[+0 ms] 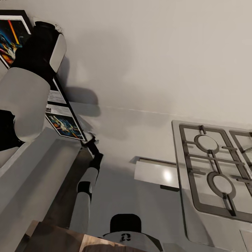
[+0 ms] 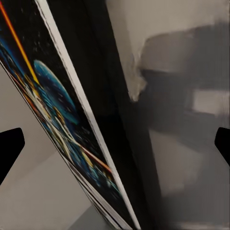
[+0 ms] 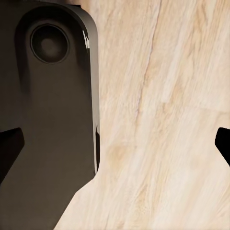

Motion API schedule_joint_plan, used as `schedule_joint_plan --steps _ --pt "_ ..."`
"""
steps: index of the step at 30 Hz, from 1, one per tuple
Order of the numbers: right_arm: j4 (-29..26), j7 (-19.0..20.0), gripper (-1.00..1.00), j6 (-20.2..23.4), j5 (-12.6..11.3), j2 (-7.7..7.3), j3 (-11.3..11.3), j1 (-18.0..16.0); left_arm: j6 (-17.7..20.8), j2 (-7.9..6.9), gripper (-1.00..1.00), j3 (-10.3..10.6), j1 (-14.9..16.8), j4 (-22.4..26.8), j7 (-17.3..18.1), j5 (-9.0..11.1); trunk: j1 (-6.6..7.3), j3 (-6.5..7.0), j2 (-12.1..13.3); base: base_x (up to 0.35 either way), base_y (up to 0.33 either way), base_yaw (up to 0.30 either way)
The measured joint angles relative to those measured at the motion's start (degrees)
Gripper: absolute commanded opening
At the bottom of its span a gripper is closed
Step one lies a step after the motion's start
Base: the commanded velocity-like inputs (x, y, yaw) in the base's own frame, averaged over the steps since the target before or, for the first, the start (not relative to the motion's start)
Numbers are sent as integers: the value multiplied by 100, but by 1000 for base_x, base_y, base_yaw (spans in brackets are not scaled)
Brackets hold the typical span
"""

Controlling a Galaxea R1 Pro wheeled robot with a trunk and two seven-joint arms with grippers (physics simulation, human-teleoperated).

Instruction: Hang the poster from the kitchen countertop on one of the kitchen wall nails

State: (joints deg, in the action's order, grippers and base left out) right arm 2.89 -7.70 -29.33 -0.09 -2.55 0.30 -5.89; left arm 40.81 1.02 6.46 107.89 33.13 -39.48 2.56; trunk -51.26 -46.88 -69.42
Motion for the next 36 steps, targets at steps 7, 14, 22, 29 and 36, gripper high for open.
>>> schedule_joint_plan --steps 7,14,22,29,36 --pt "1 0 100 -2 0 0 0 -1 0 -2 100 -5 -5 4 0 1 0 8 0 1 0 -43" --pt "1 0 100 -2 0 0 0 -1 43 -5 100 -6 -4 6 -5 -4 2 9 -1 100 0 -3" --pt "1 0 100 -2 0 0 0 -1 57 -11 100 -35 -4 126 -4 -12 0 9 0 34 0 0" --pt "0 0 100 -8 0 0 0 -1 66 -19 100 -47 -4 177 4 -1 0 8 0 2 0 0" --pt "-1 0 100 -11 0 0 0 -1 41 -74 100 -48 -1 178 2 -9 0 9 0 0 0 0"
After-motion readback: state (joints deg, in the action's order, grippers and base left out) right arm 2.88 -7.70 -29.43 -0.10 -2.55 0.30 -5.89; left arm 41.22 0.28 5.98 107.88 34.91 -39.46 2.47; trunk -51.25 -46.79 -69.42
